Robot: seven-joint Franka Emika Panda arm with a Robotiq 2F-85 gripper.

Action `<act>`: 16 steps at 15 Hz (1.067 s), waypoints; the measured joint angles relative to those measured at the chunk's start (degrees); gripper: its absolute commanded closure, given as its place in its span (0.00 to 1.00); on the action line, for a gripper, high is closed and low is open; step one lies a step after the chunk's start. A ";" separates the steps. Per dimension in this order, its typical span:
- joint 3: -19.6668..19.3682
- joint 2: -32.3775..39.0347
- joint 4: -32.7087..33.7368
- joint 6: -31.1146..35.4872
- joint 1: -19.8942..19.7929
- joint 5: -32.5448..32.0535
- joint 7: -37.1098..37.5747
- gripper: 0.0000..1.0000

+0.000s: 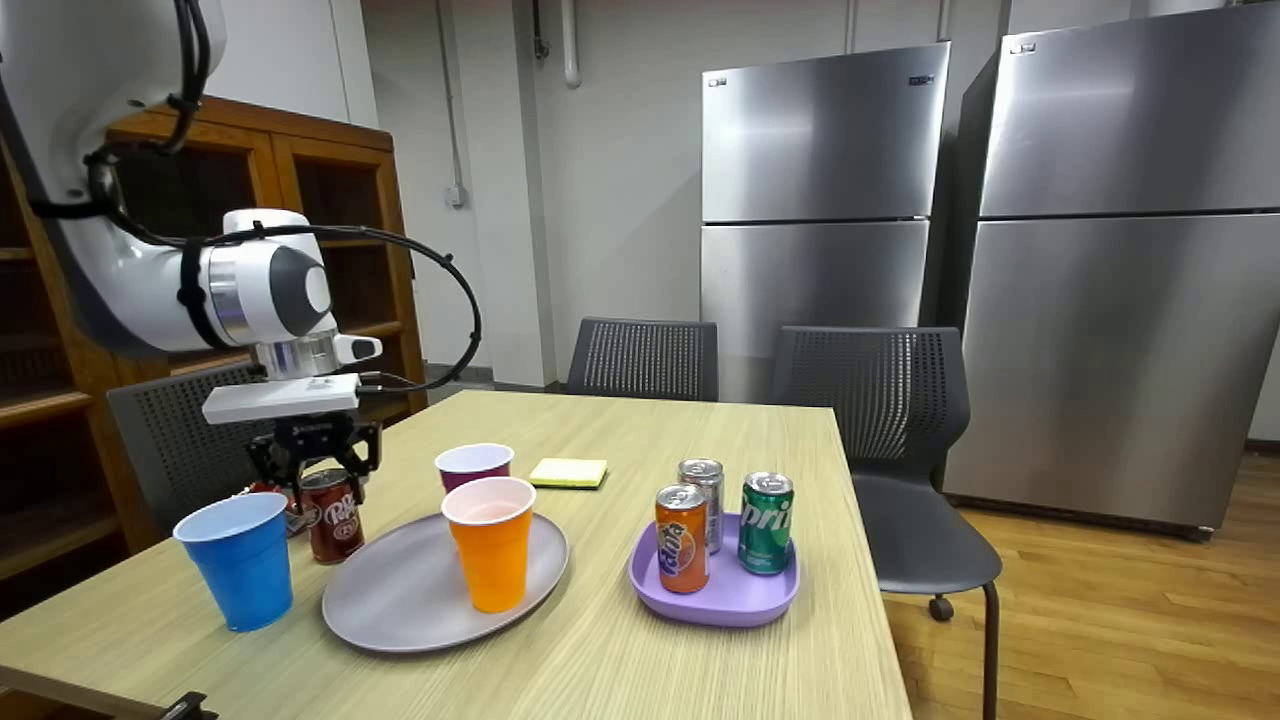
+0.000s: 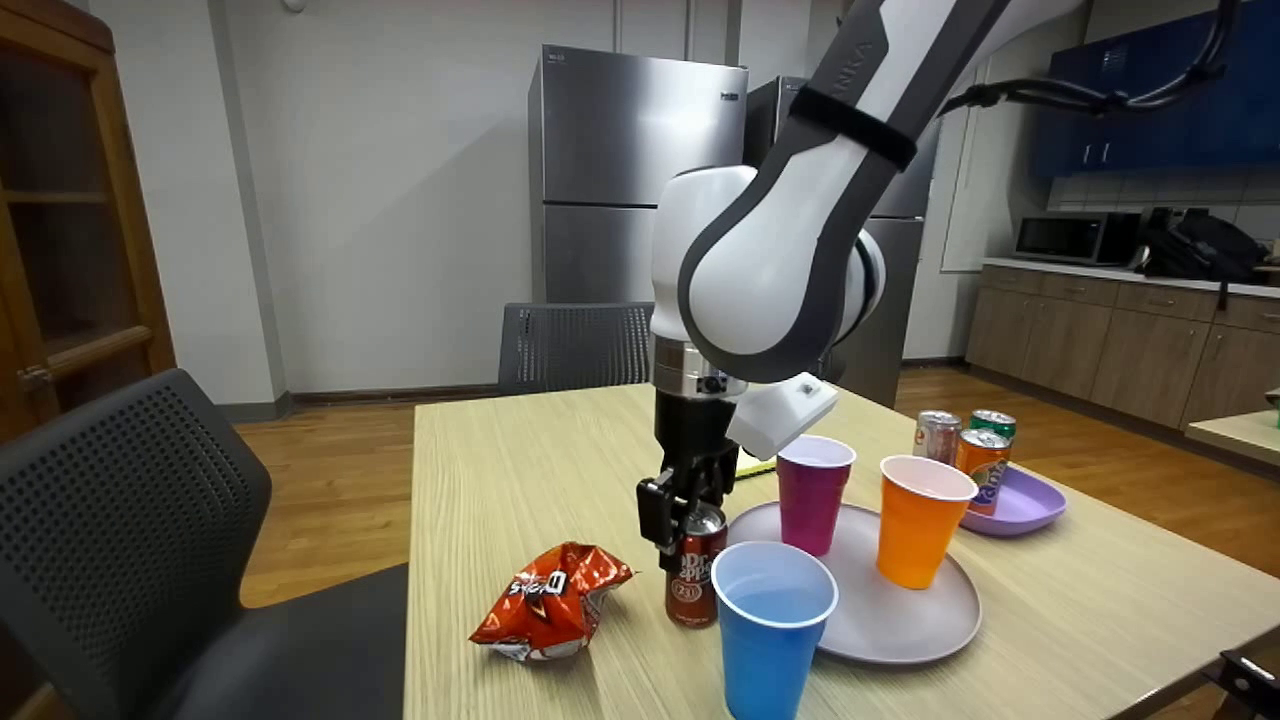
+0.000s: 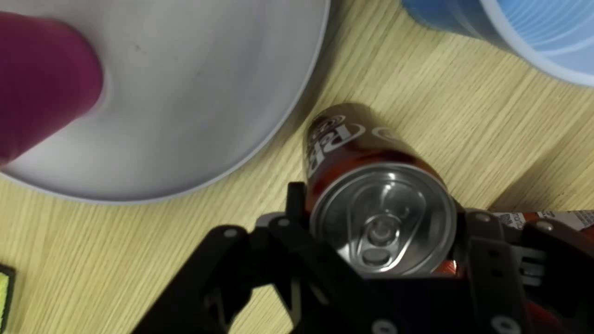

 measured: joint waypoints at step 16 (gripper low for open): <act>2.57 -9.35 -5.03 -0.19 -2.60 3.63 -2.98 0.62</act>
